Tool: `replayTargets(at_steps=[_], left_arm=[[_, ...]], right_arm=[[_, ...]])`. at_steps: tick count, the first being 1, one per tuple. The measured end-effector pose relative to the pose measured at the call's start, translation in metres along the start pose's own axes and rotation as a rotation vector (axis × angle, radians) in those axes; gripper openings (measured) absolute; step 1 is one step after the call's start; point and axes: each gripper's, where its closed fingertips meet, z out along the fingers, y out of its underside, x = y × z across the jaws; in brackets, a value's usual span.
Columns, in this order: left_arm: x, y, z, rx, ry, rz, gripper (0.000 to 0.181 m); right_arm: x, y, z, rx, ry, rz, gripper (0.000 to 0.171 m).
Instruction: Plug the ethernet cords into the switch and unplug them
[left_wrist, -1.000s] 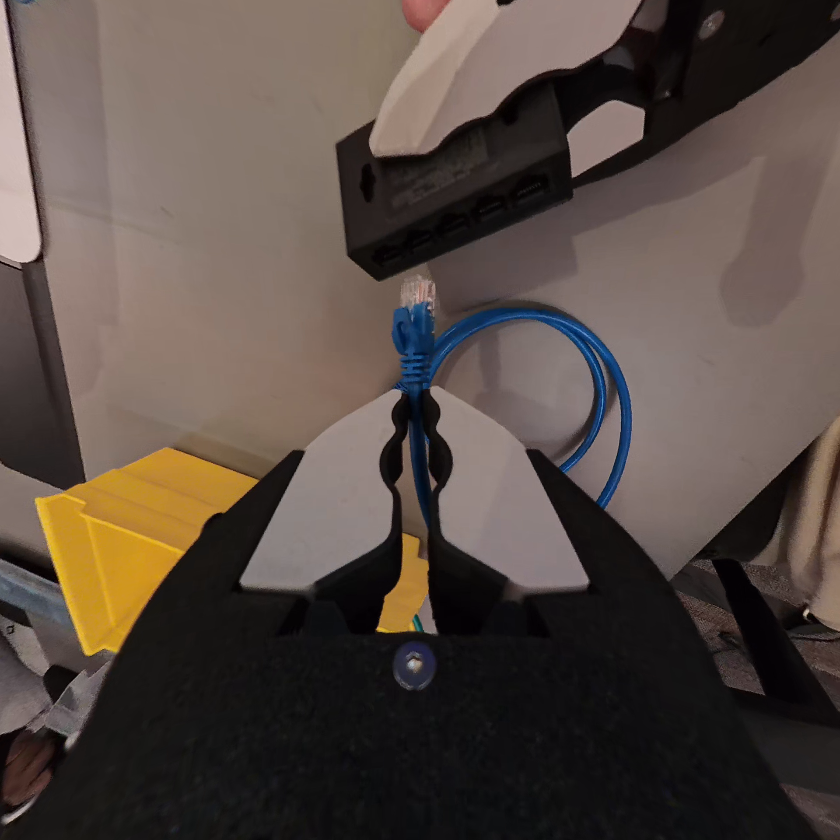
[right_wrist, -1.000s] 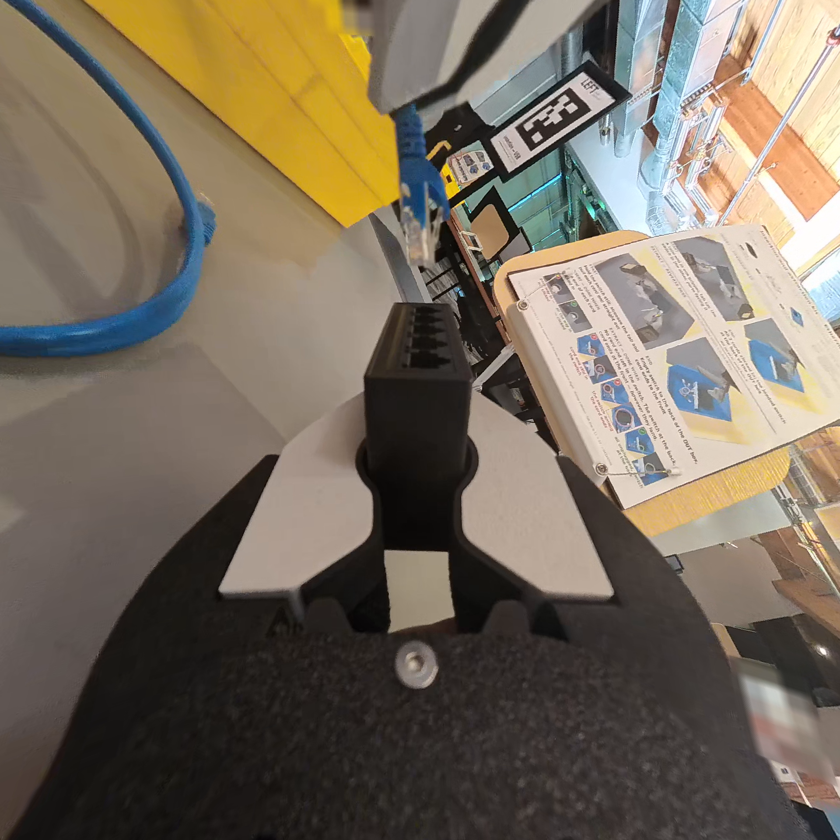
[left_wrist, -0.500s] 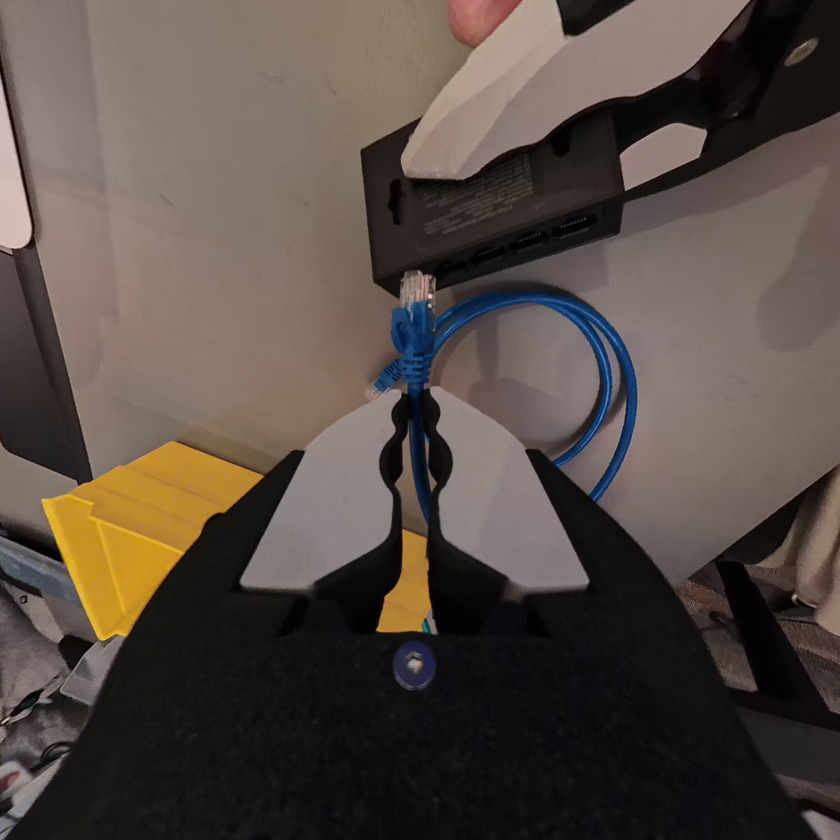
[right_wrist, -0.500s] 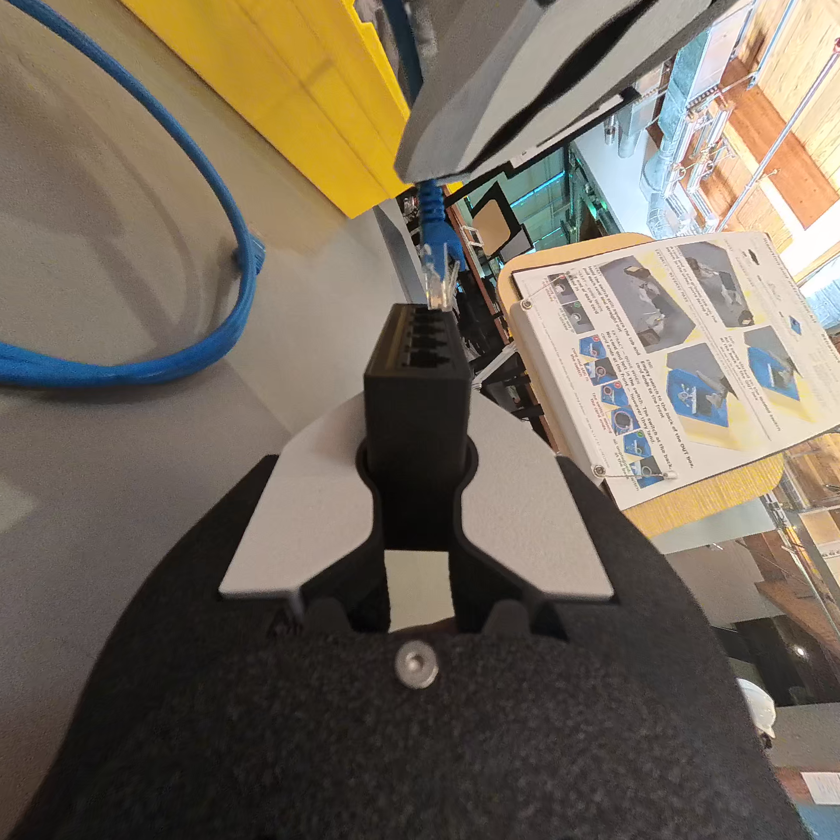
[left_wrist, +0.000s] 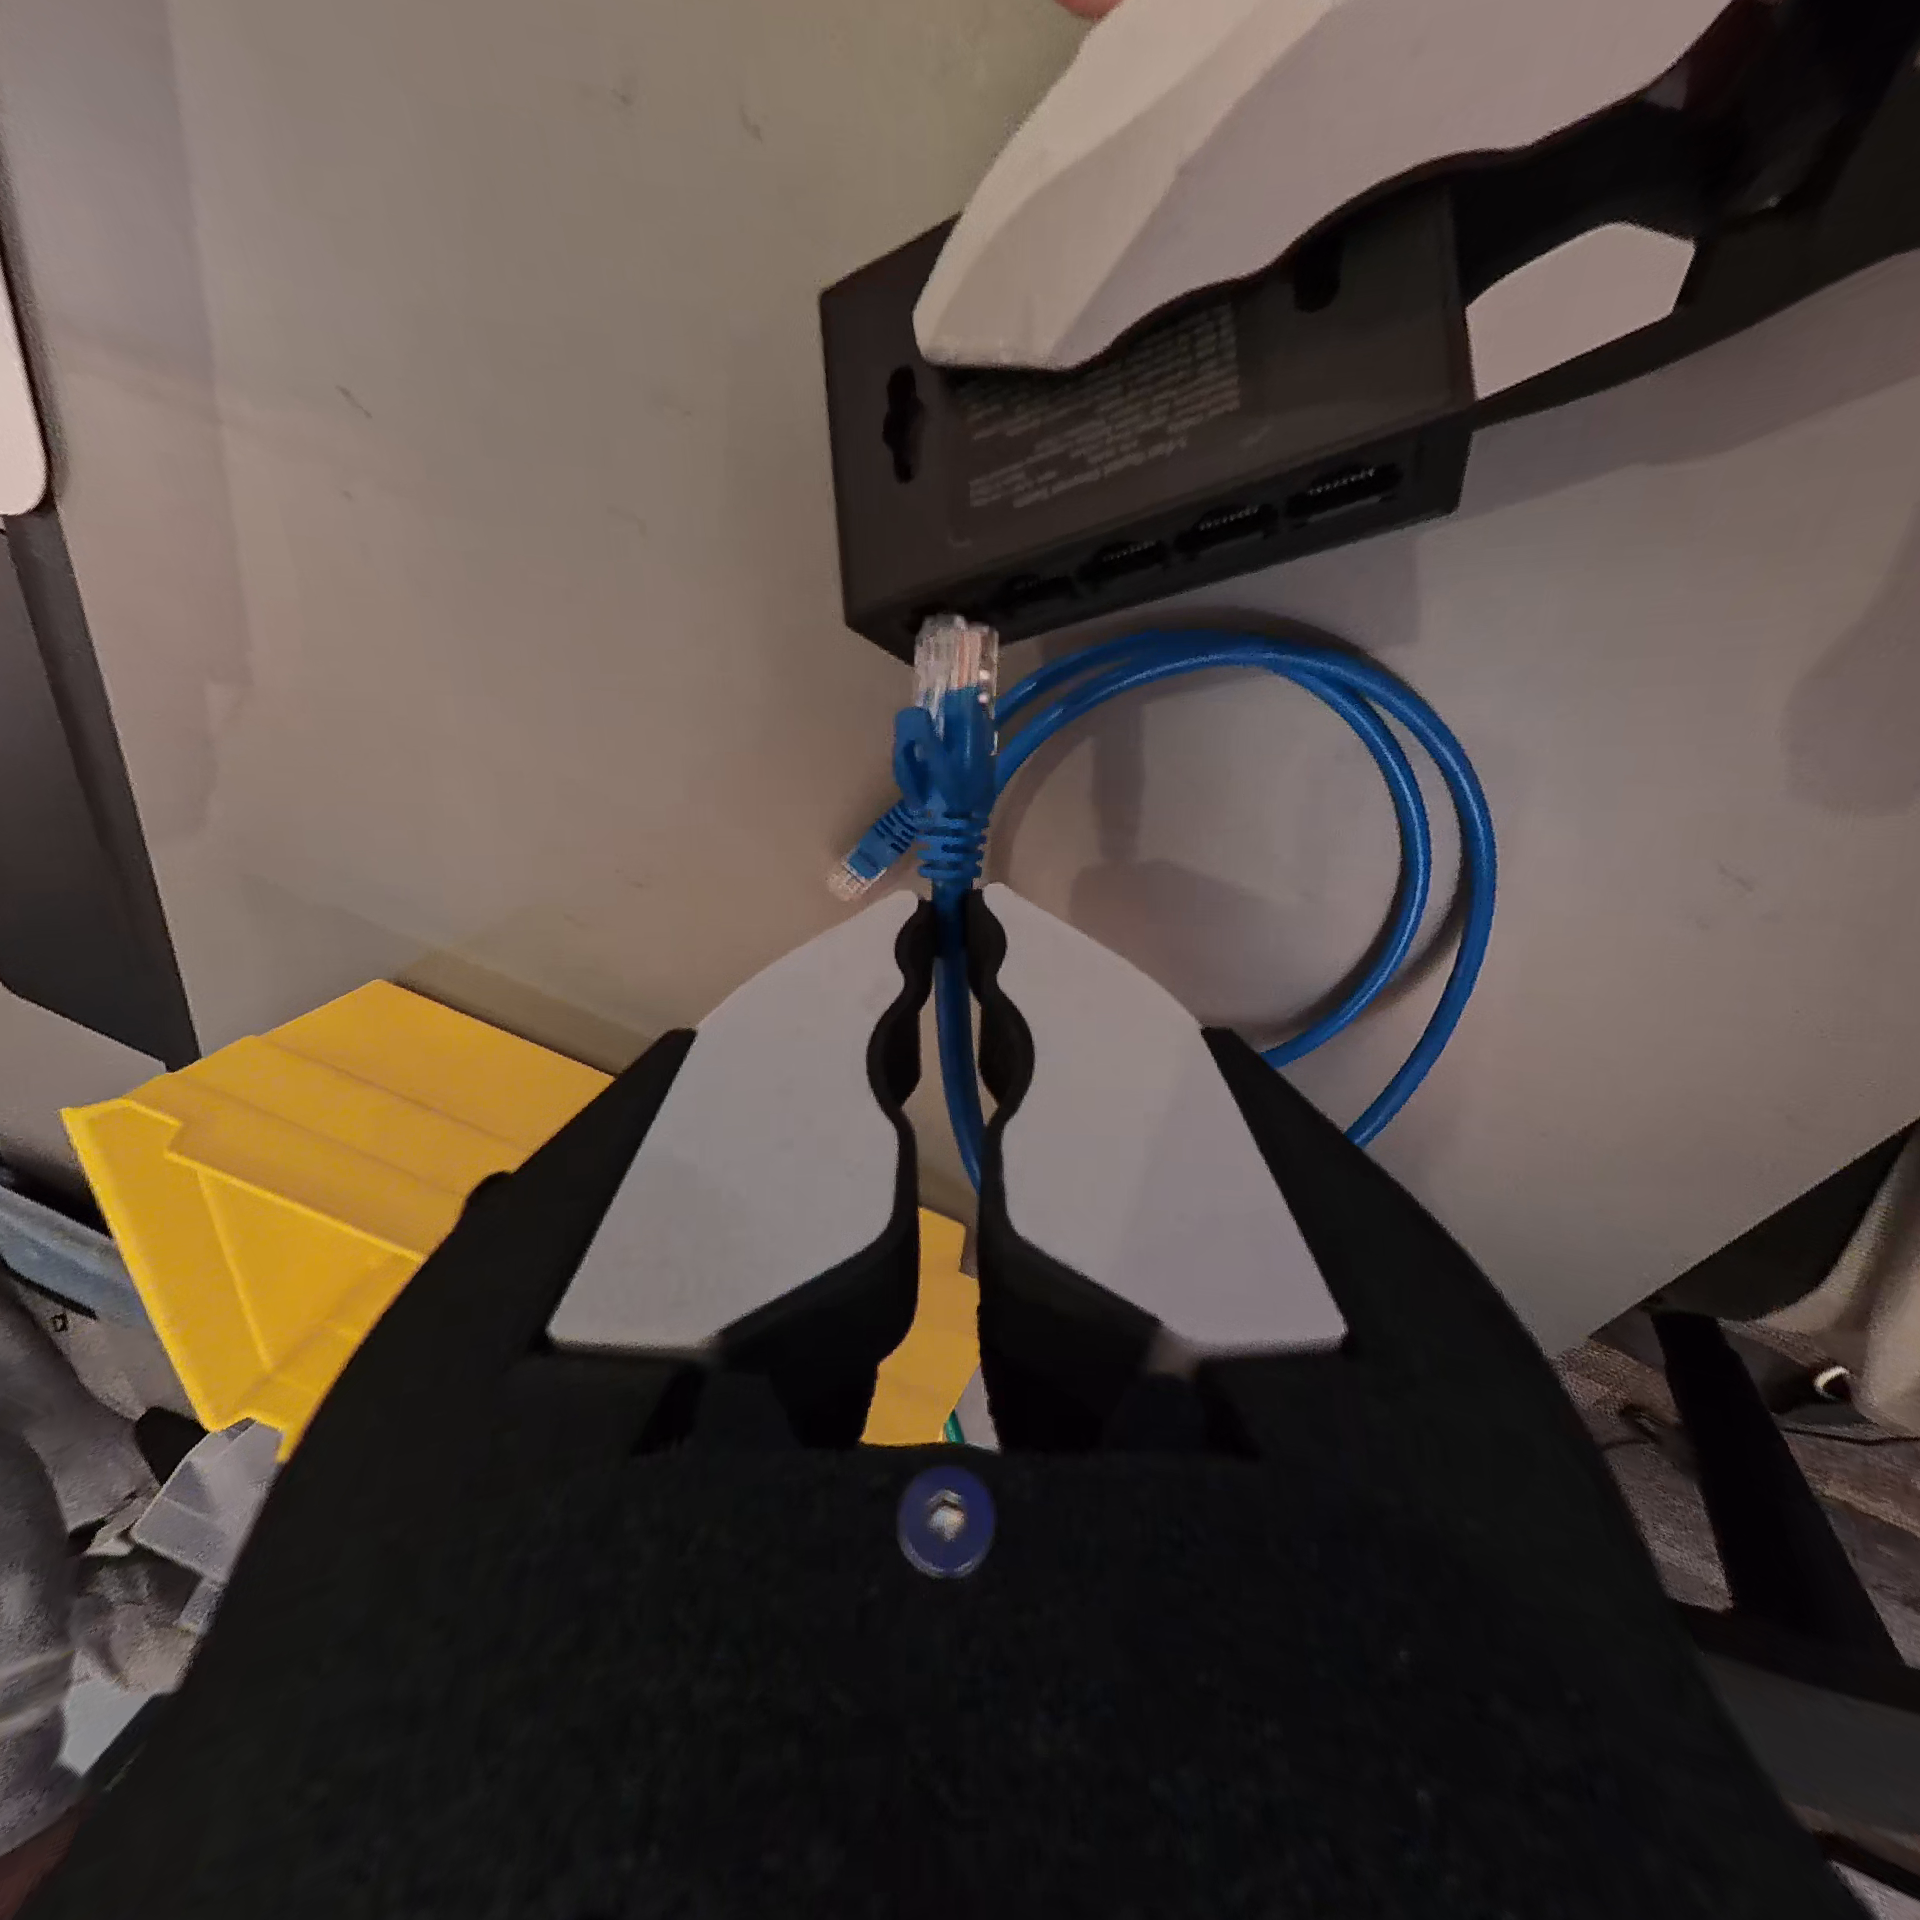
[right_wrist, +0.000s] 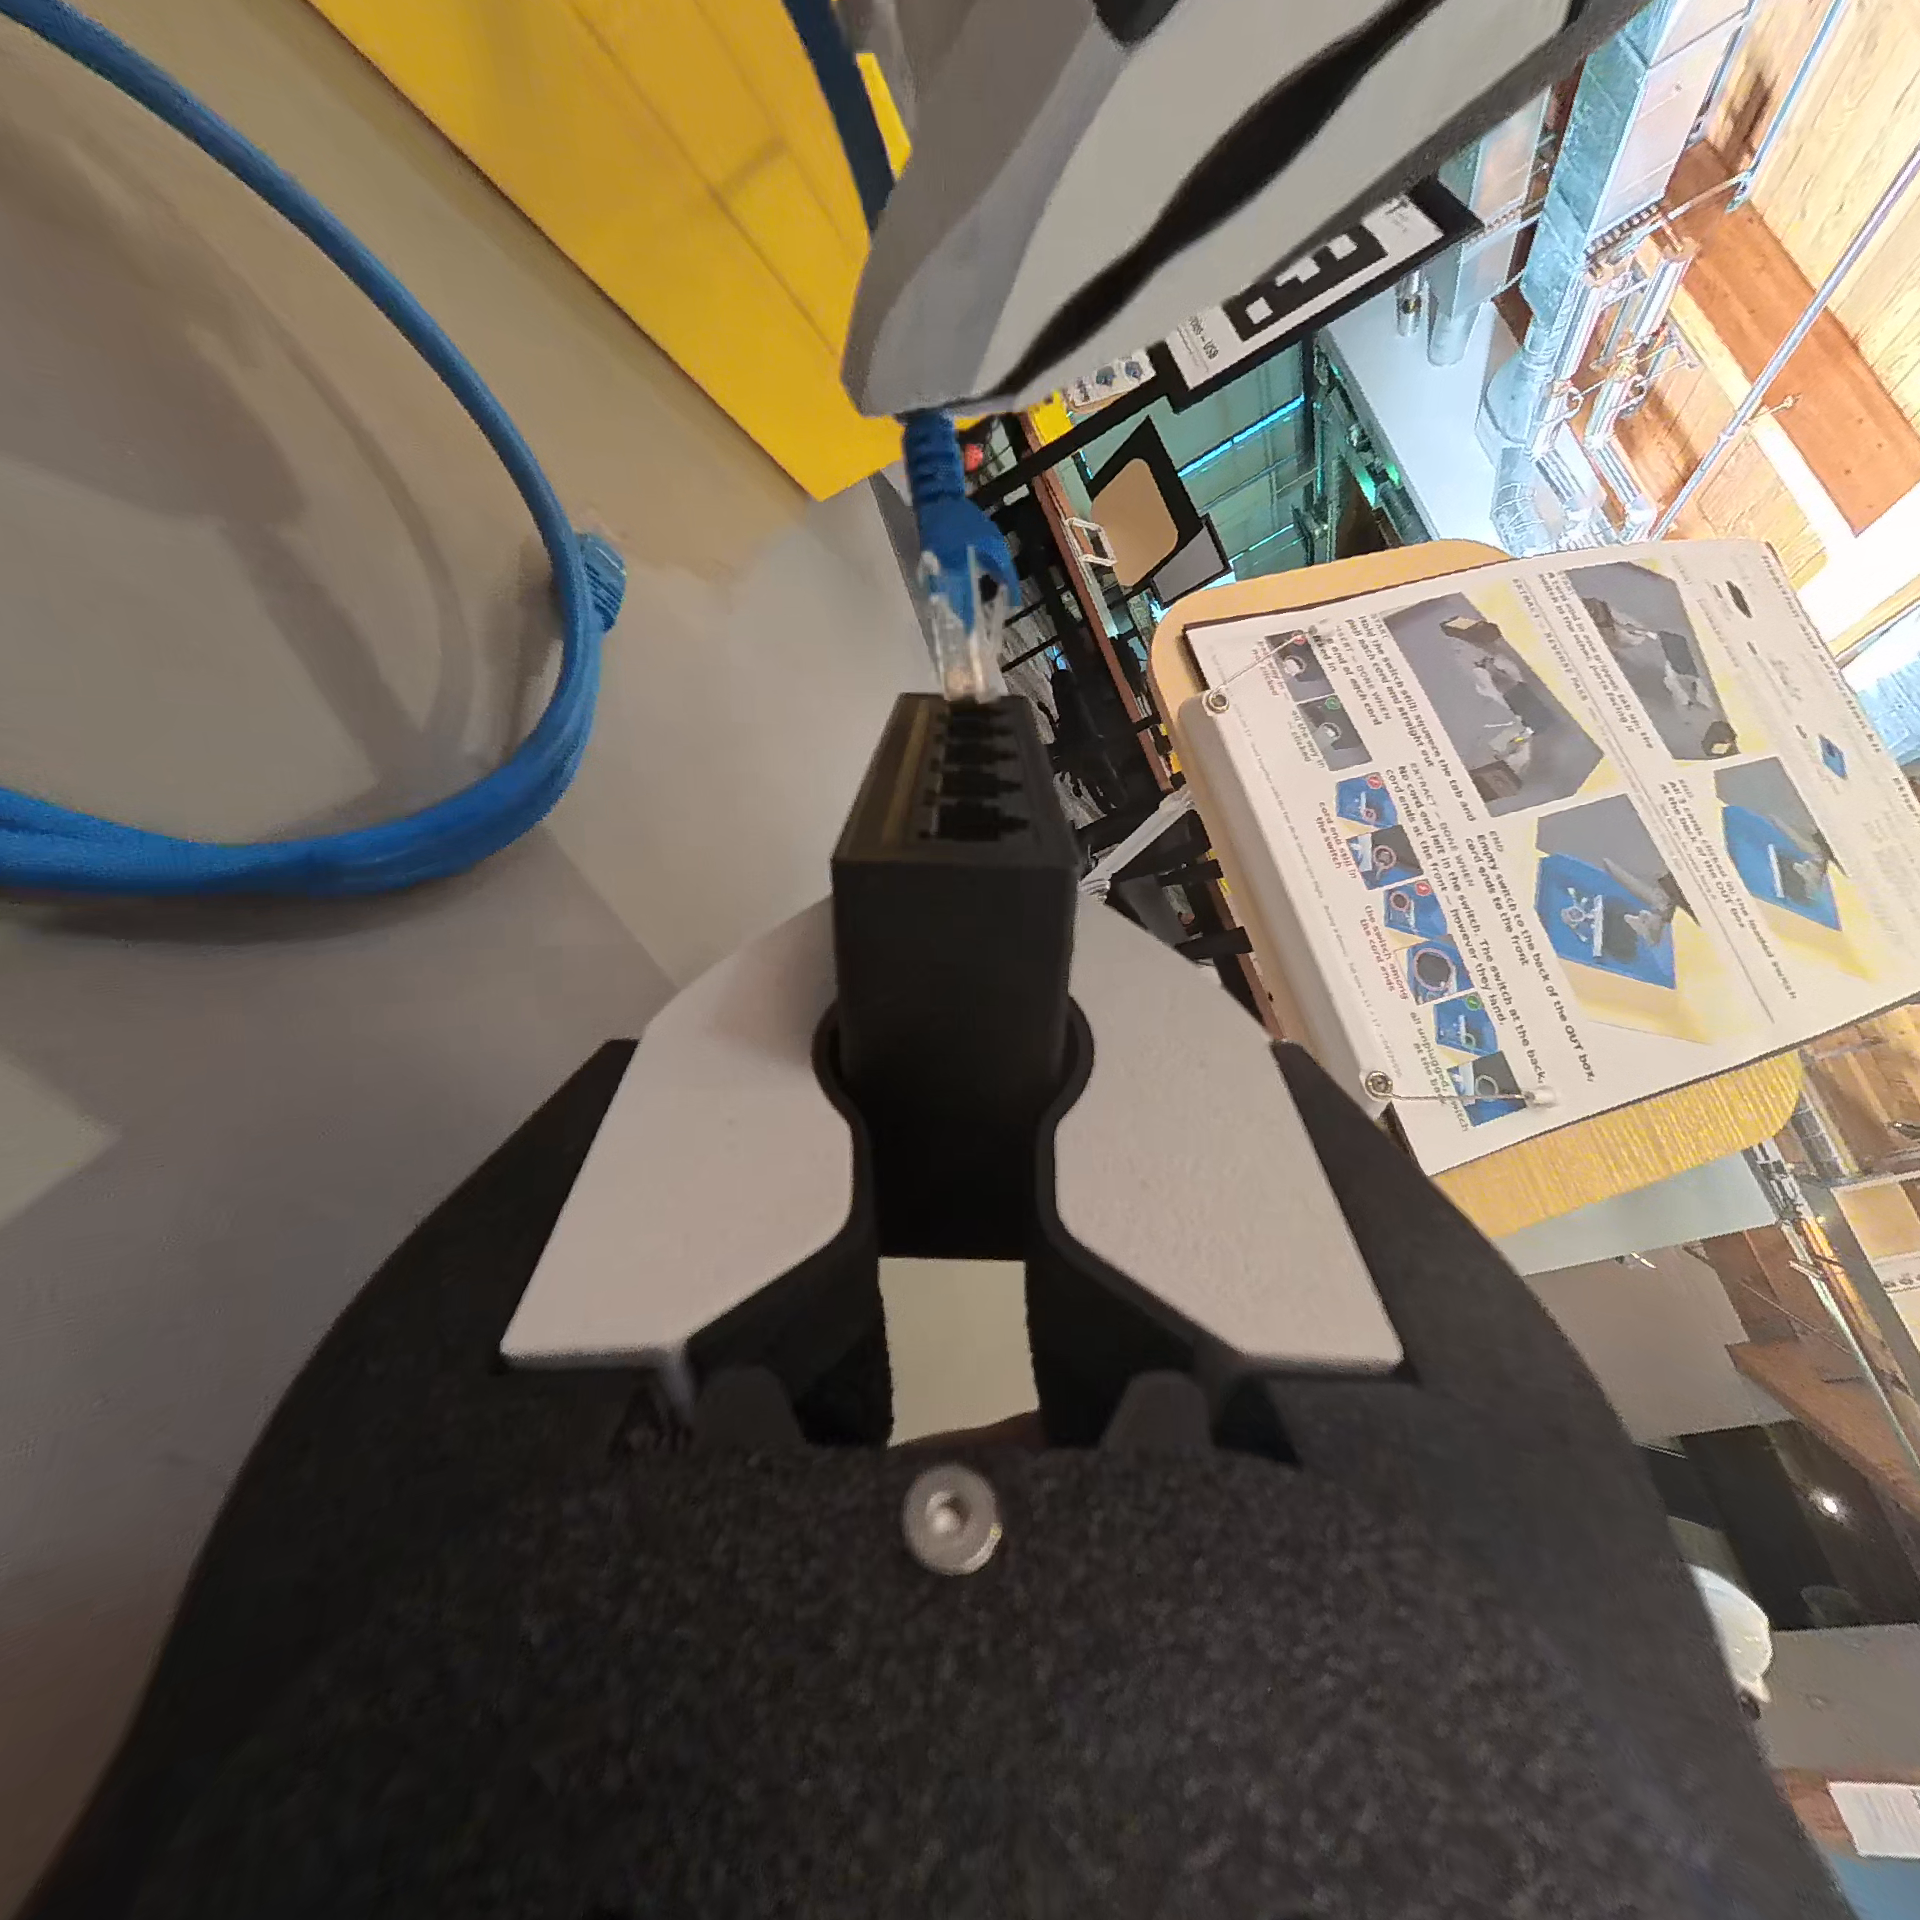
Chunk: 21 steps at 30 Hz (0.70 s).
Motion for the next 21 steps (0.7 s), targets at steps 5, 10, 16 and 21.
replayTargets(at_steps=[5, 10, 16, 21], left_arm=[[0.0, -0.001, 0.002, -0.009, 0.006, -0.008, 0.005], [0.001, -0.001, 0.006, -0.033, -0.008, -0.011, 0.005], [0.004, -0.012, 0.004, 0.043, 0.043, -0.073, 0.005], [-0.002, -0.022, 0.002, 0.174, 0.072, -0.102, 0.005]], right_arm=[[-0.002, 0.0, 0.0, -0.007, 0.004, -0.028, 0.03], [-0.005, 0.002, 0.001, -0.024, -0.002, -0.051, 0.03], [-0.01, 0.005, 0.002, -0.05, -0.026, -0.061, 0.031], [0.001, 0.004, -0.002, -0.022, -0.016, 0.047, 0.03]])
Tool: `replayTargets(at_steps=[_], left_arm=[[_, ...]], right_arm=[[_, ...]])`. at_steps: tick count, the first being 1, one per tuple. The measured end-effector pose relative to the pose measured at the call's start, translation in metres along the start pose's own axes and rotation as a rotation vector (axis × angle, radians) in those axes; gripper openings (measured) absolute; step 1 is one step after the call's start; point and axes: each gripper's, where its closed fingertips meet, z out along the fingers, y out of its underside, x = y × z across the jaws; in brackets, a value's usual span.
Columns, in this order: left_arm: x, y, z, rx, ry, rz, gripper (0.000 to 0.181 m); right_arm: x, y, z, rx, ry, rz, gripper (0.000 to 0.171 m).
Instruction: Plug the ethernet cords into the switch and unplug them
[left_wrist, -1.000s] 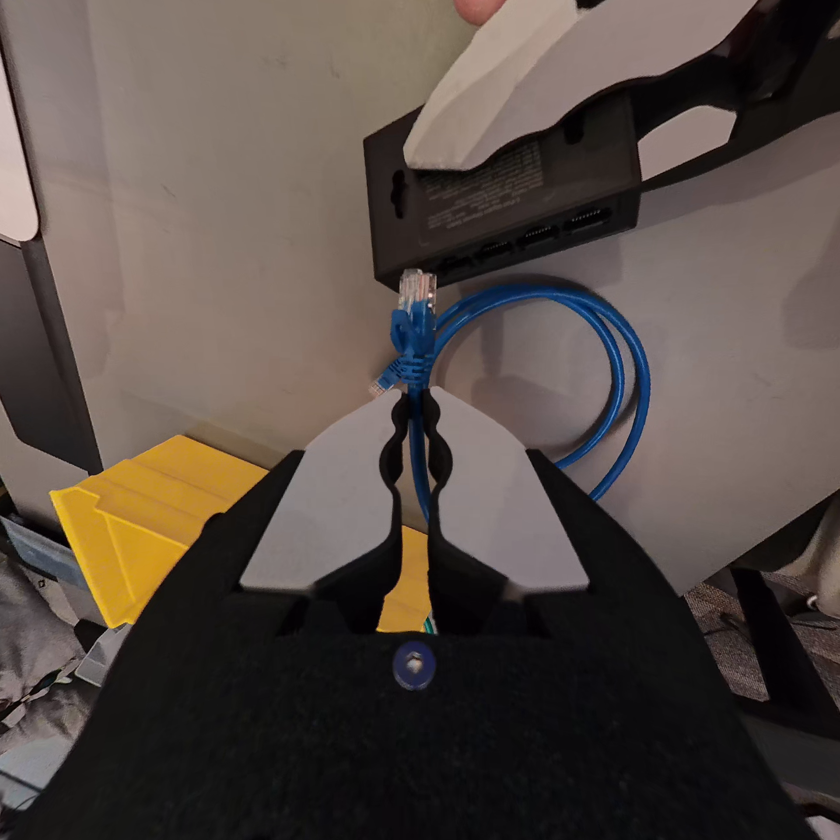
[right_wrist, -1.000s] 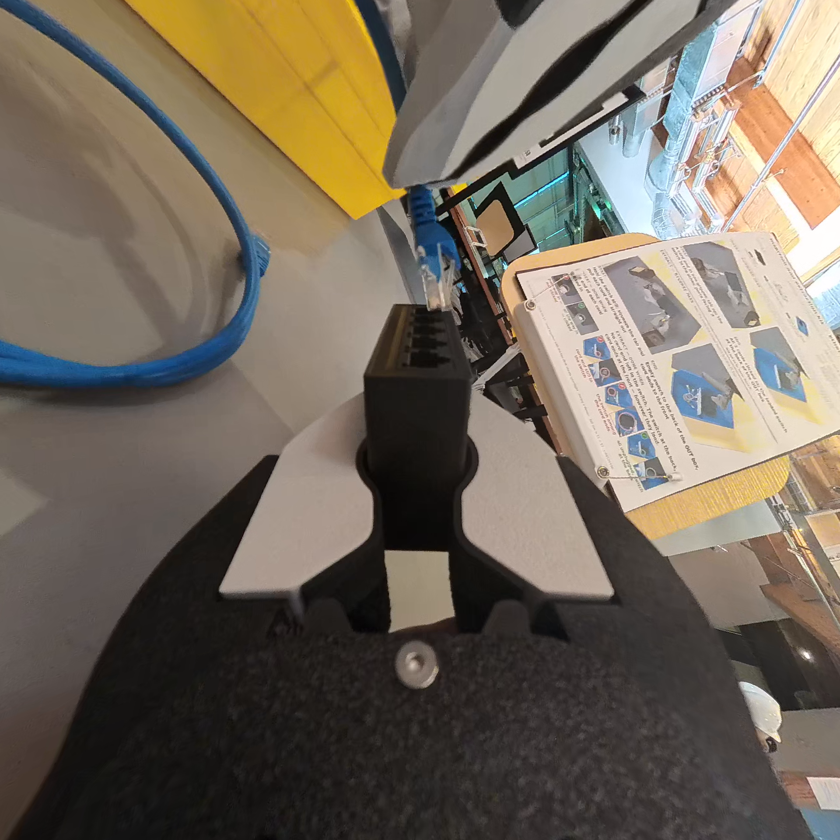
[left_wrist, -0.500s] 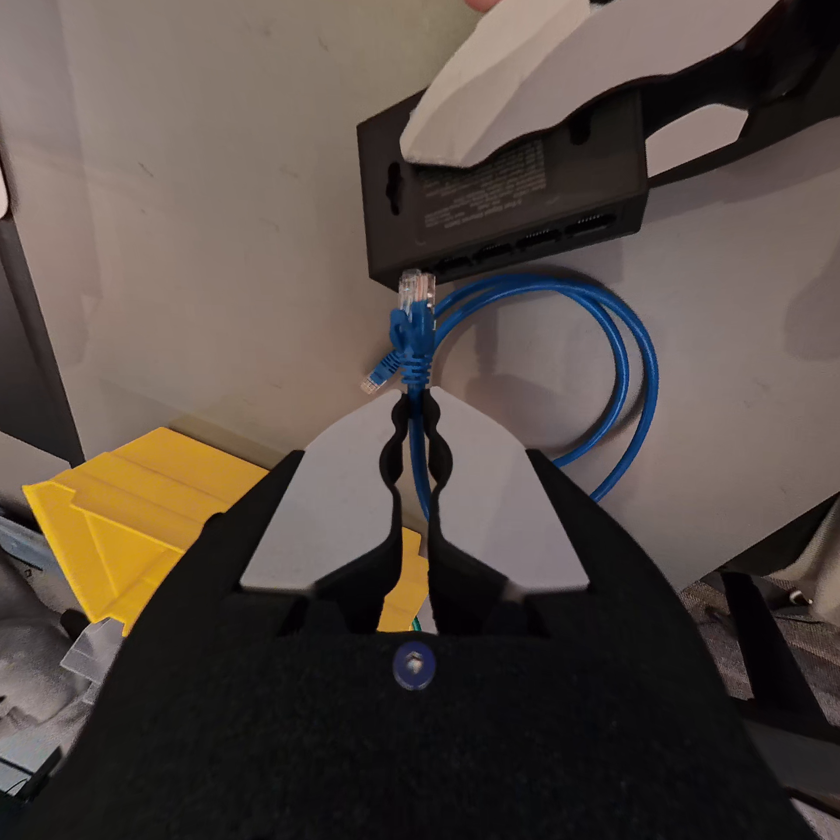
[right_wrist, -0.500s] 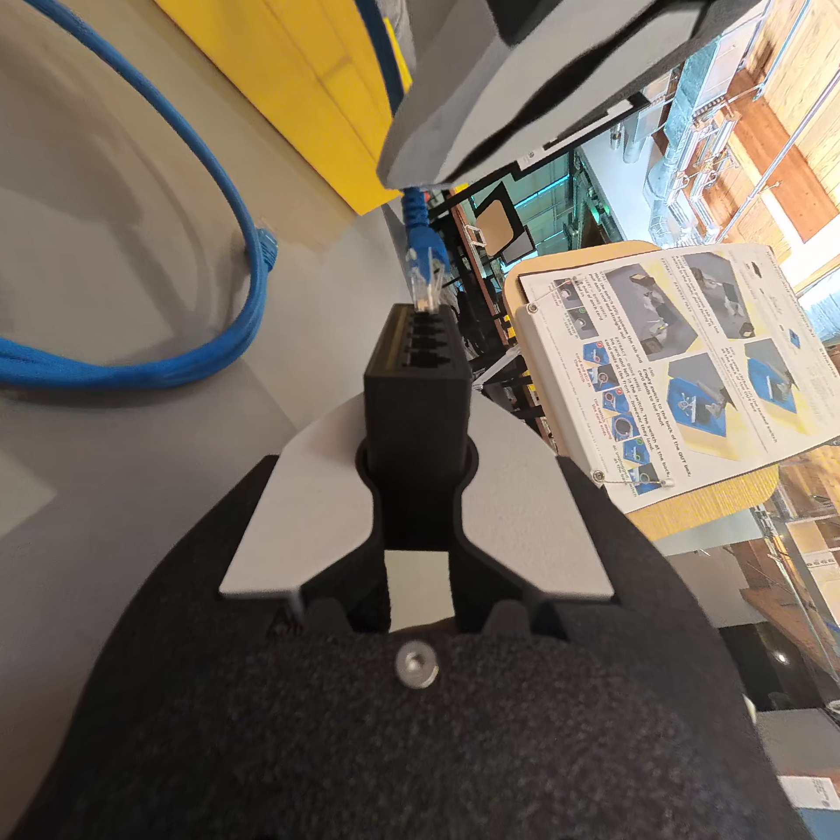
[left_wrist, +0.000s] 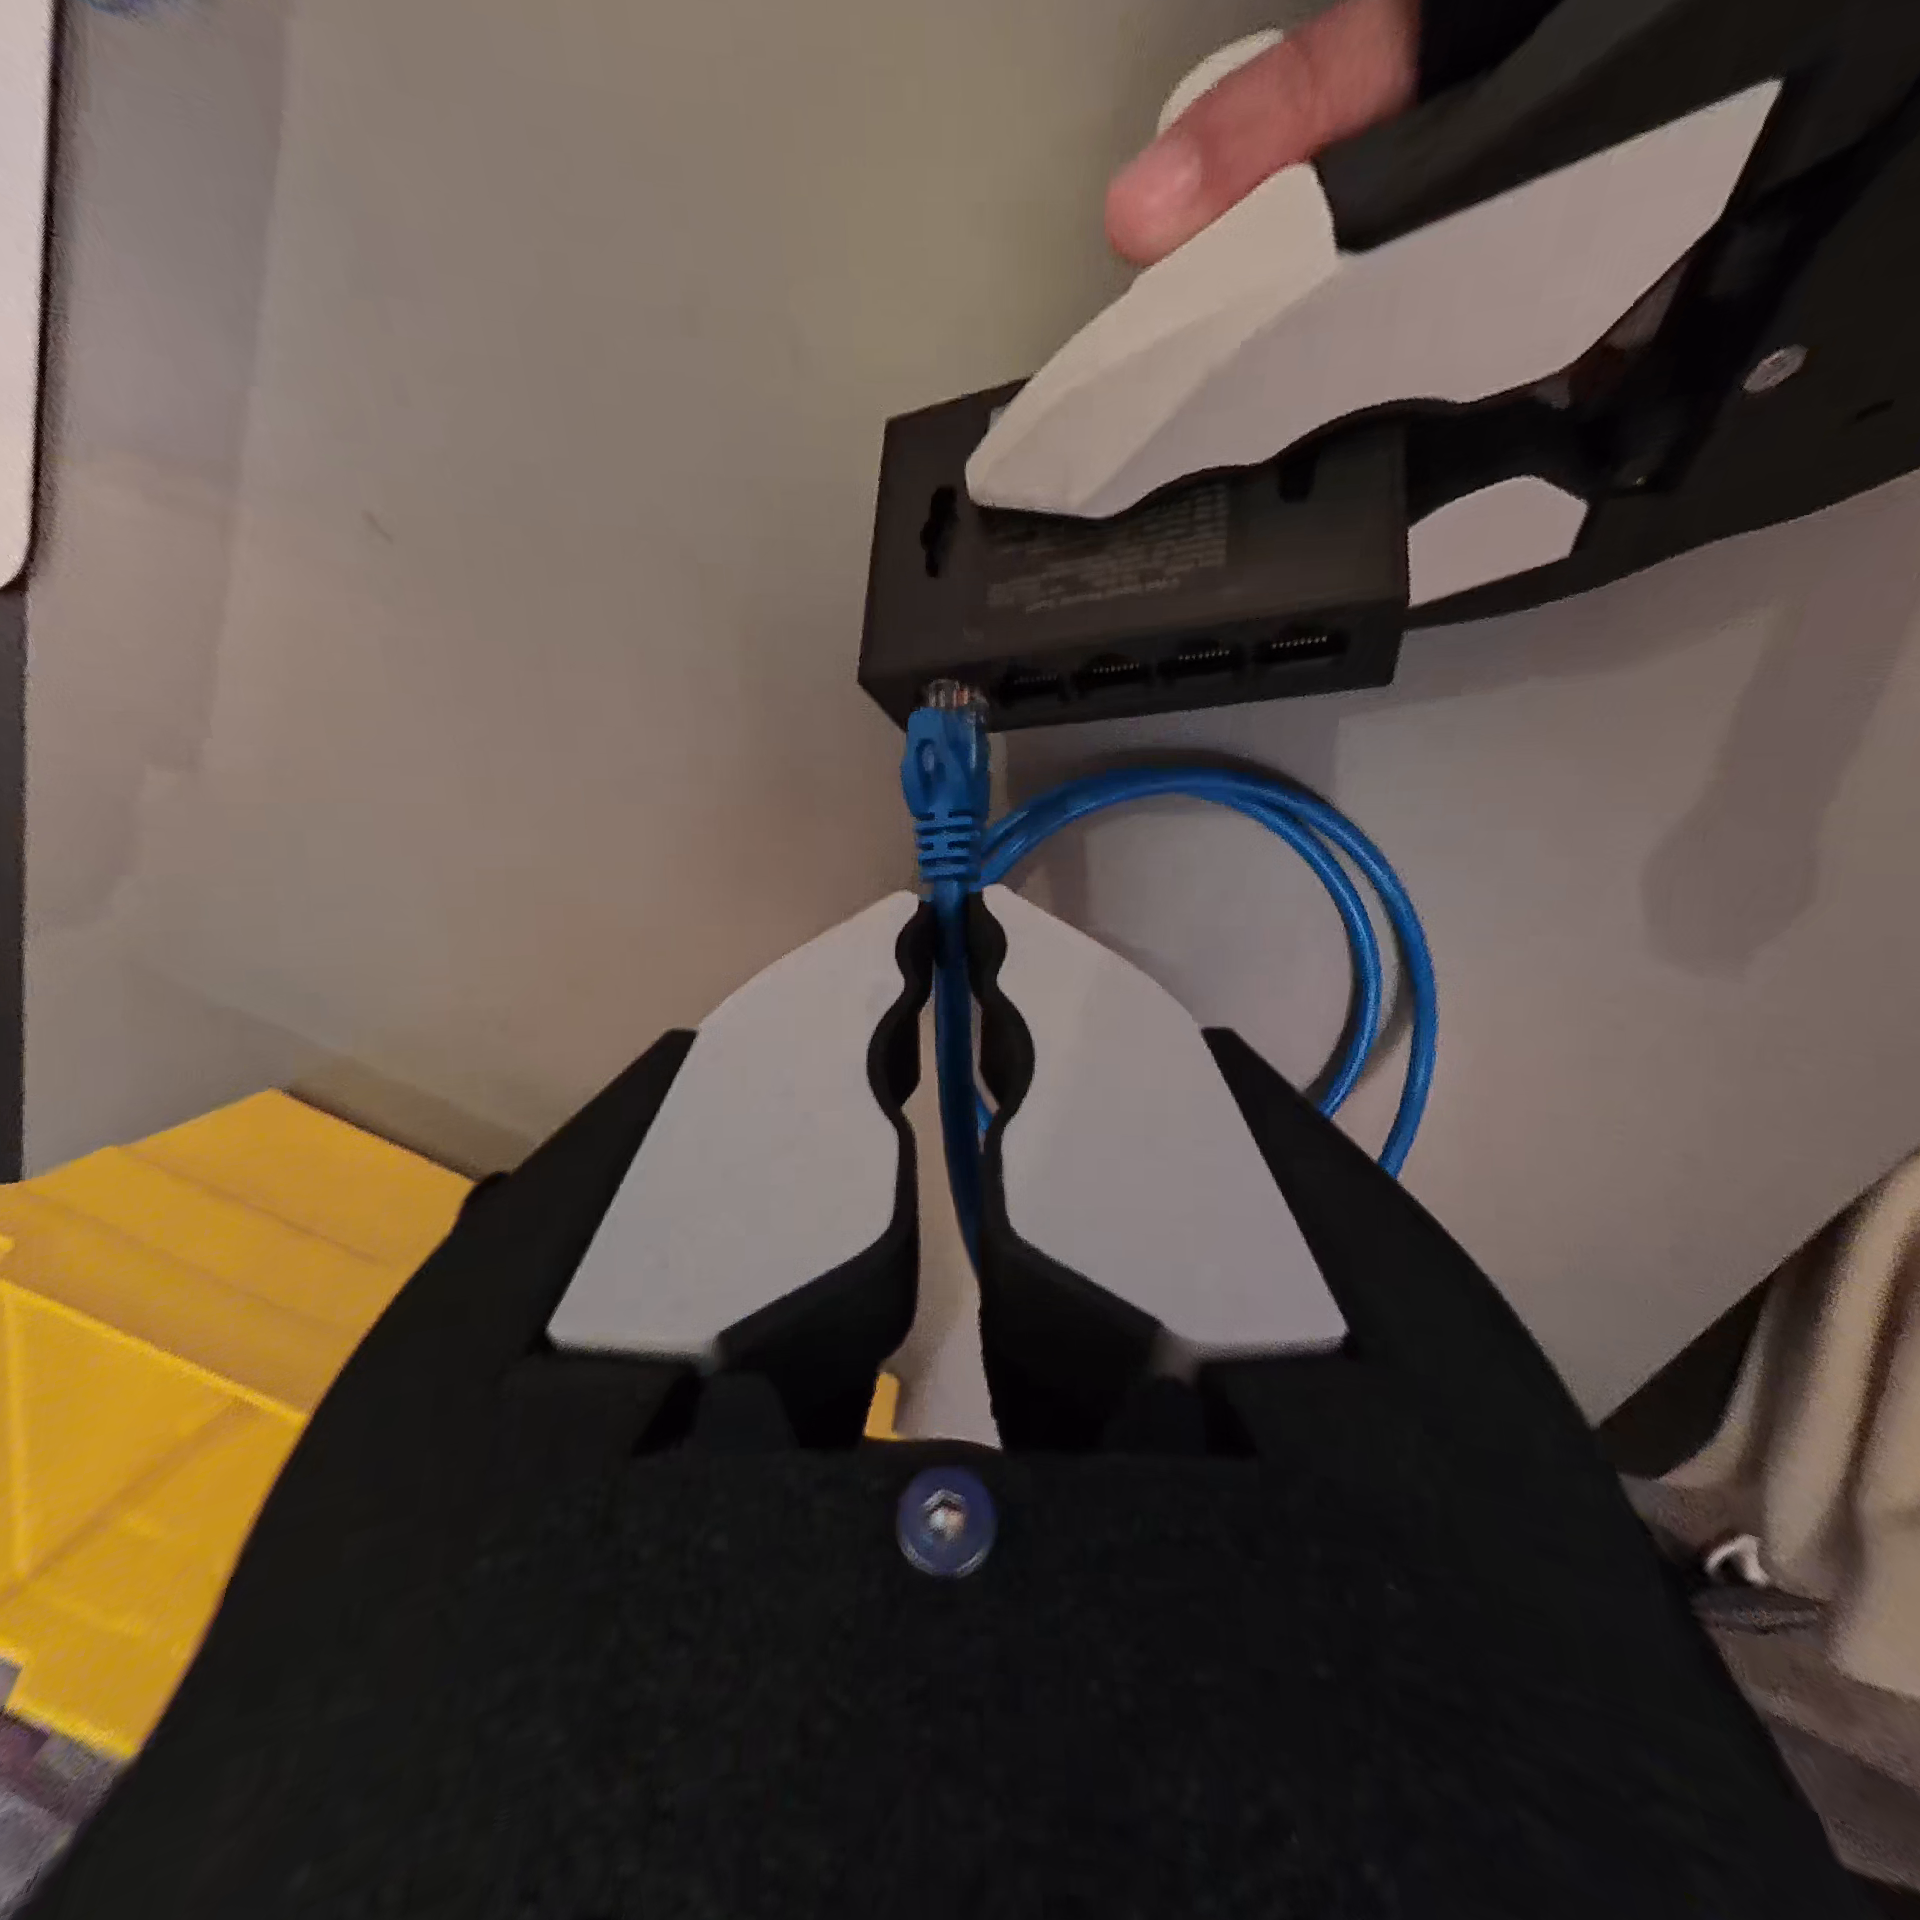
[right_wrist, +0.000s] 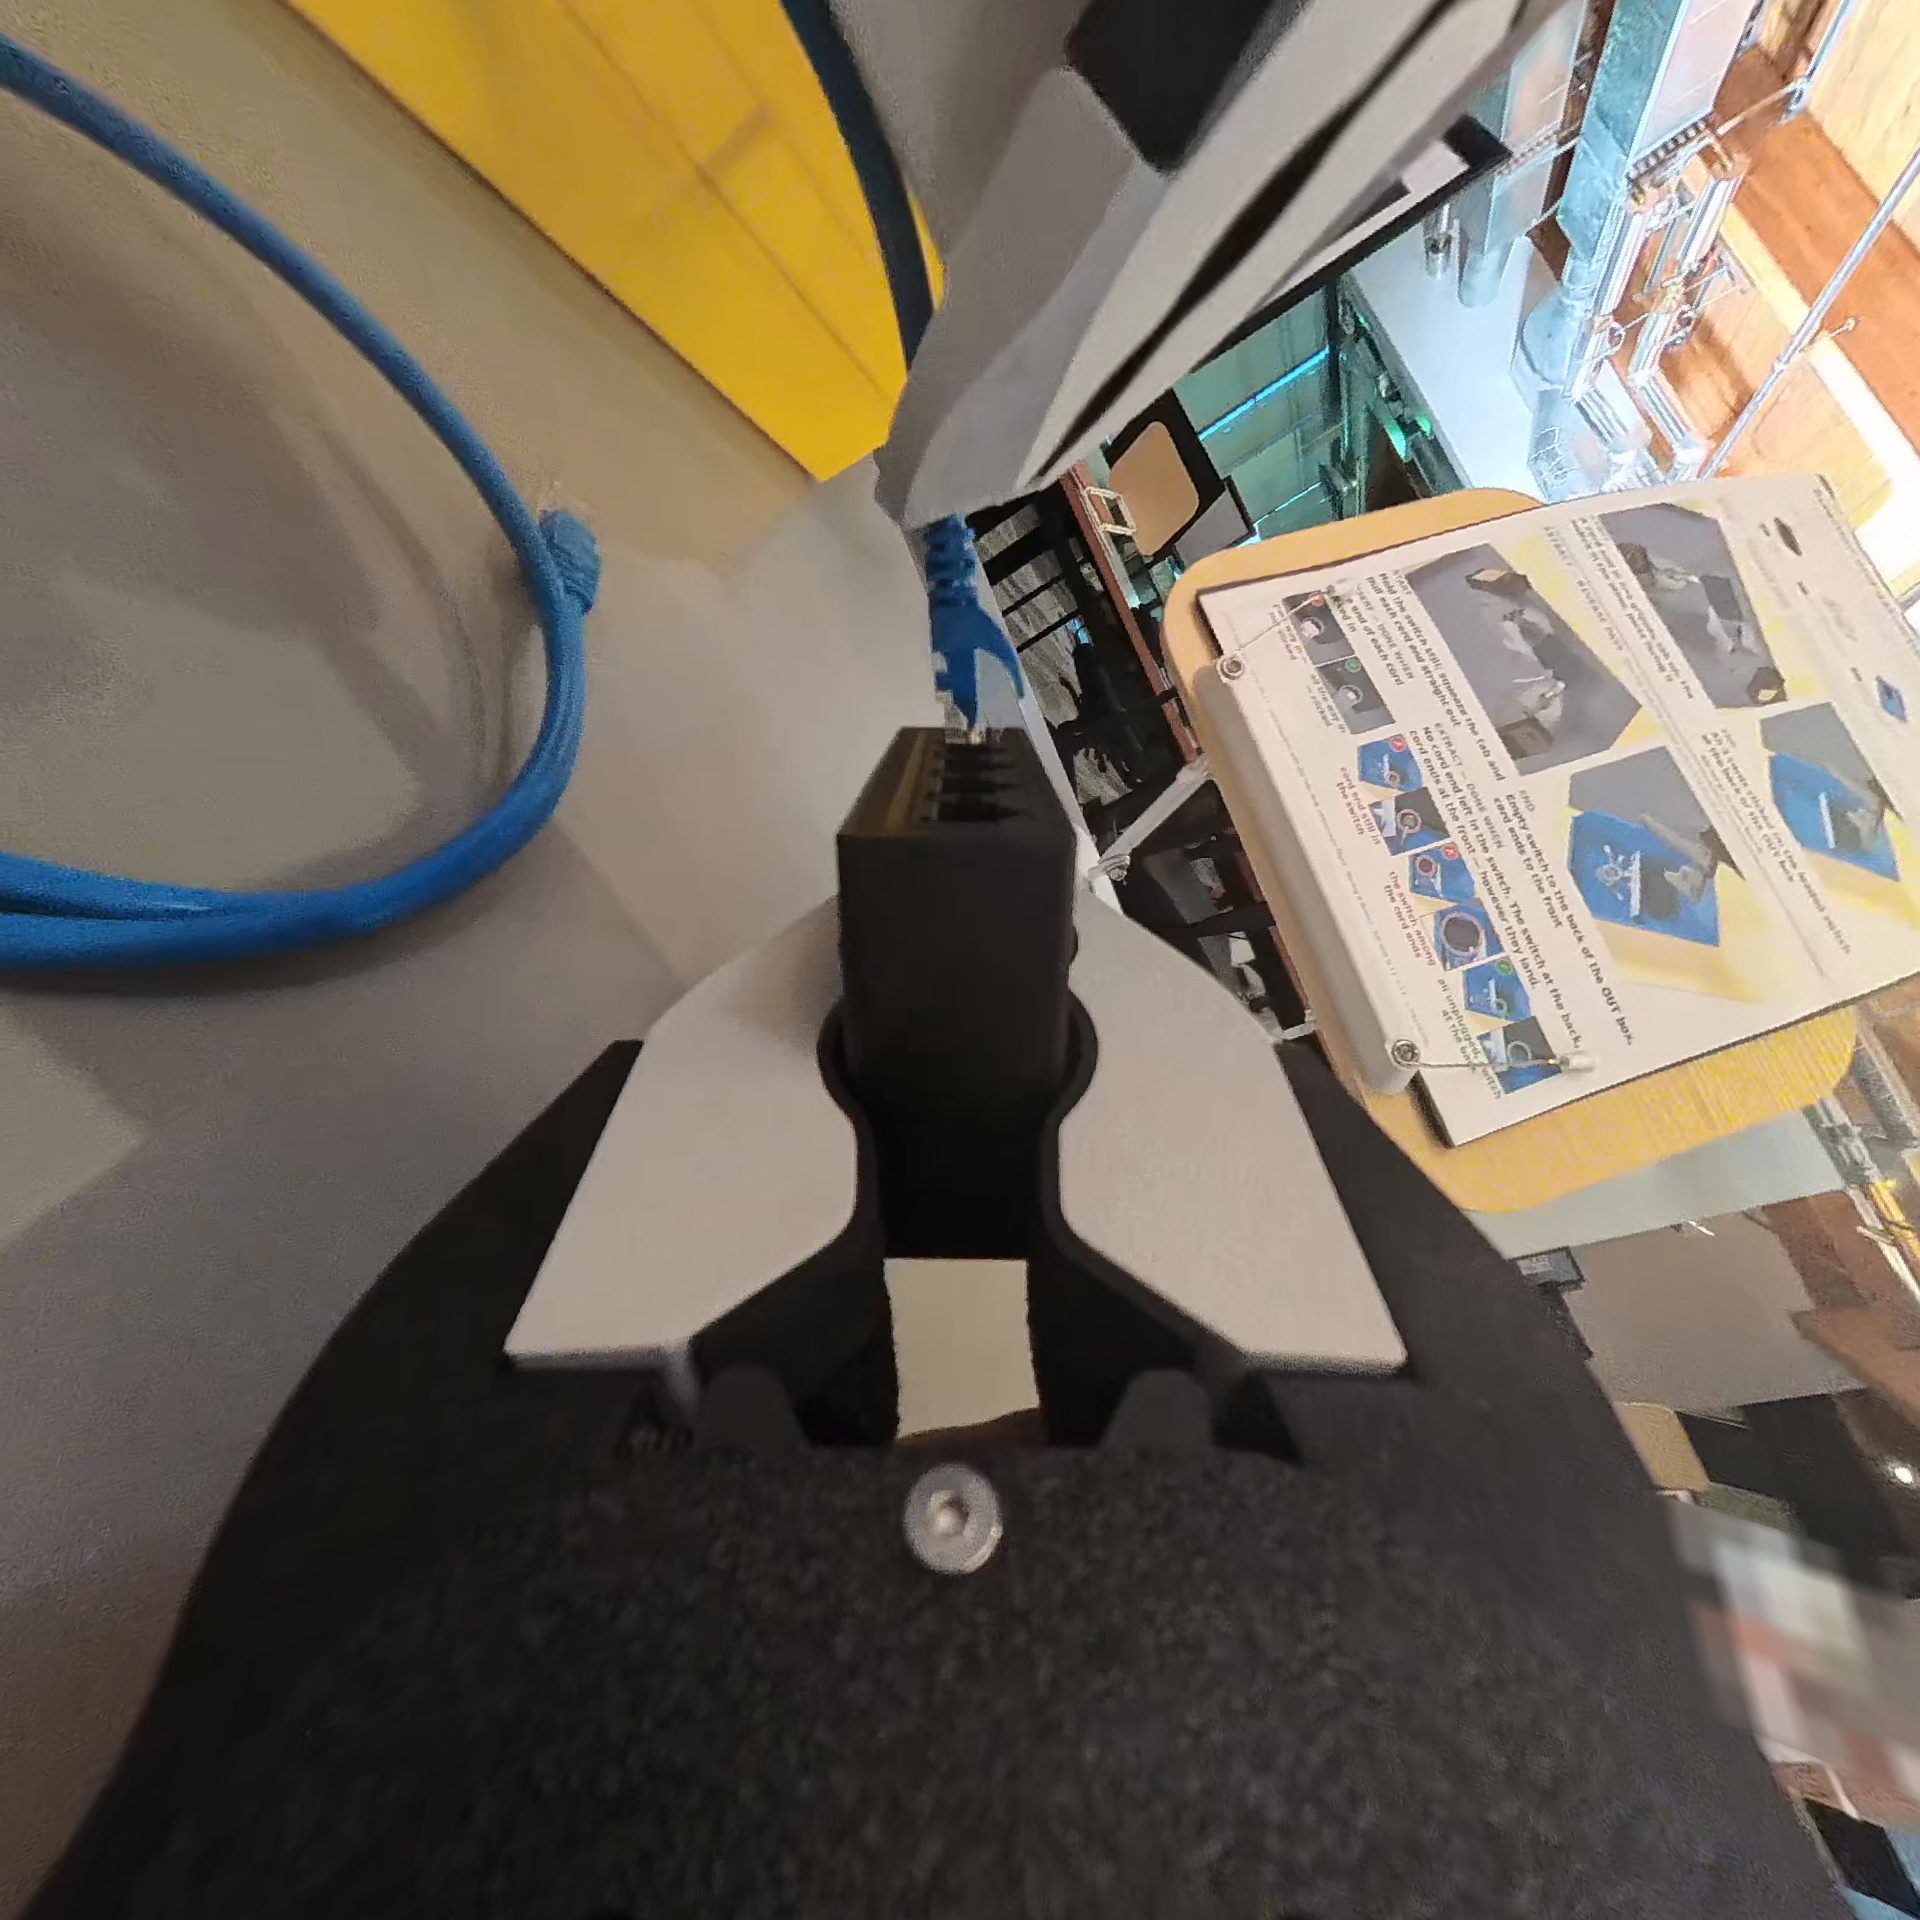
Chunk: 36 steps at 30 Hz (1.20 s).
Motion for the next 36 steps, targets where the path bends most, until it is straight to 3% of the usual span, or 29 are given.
replayTargets(at_steps=[7, 14, 15, 16, 17, 19, 21, 24, 33, 36], left_arm=[[0.009, -0.021, -0.02, 0.331, 0.165, -0.127, 0.006], [0.019, -0.011, -0.017, 0.462, 0.33, -0.194, 0.009], [0.02, -0.009, -0.015, 0.467, 0.333, -0.198, 0.012], [0.02, -0.008, -0.01, 0.463, 0.329, -0.206, 0.028], [0.023, -0.008, -0.003, 0.448, 0.331, -0.213, 0.029], [0.022, -0.008, 0.009, 0.432, 0.248, -0.177, 0.018], [0.015, -0.008, 0.013, 0.426, 0.105, -0.117, 0.016], [0.013, -0.01, 0.011, 0.432, 0.032, -0.107, 0.016], [0.012, -0.011, 0.001, 0.52, 0.087, -0.186, 0.021], [0.016, -0.011, 0.001, 0.536, 0.13, -0.181, 0.013]], right_arm=[[0.015, -0.009, -0.012, 0.115, 0.005, 0.117, 0.03], [0.008, -0.016, -0.015, 0.167, -0.001, 0.034, 0.03], [0.006, -0.017, -0.014, 0.17, -0.008, 0.021, 0.03], [0.005, -0.019, -0.014, 0.186, -0.006, 0.007, 0.03], [0.004, -0.026, -0.016, 0.217, -0.006, 0.004, 0.03], [-0.004, -0.03, -0.013, 0.194, -0.012, -0.026, 0.03], [-0.006, -0.024, -0.008, 0.161, -0.017, -0.044, 0.03], [-0.005, -0.022, -0.007, 0.151, -0.019, -0.033, 0.03], [-0.002, -0.022, -0.008, 0.152, -0.012, -0.011, 0.03], [-0.003, -0.023, -0.009, 0.16, -0.012, -0.015, 0.03]])
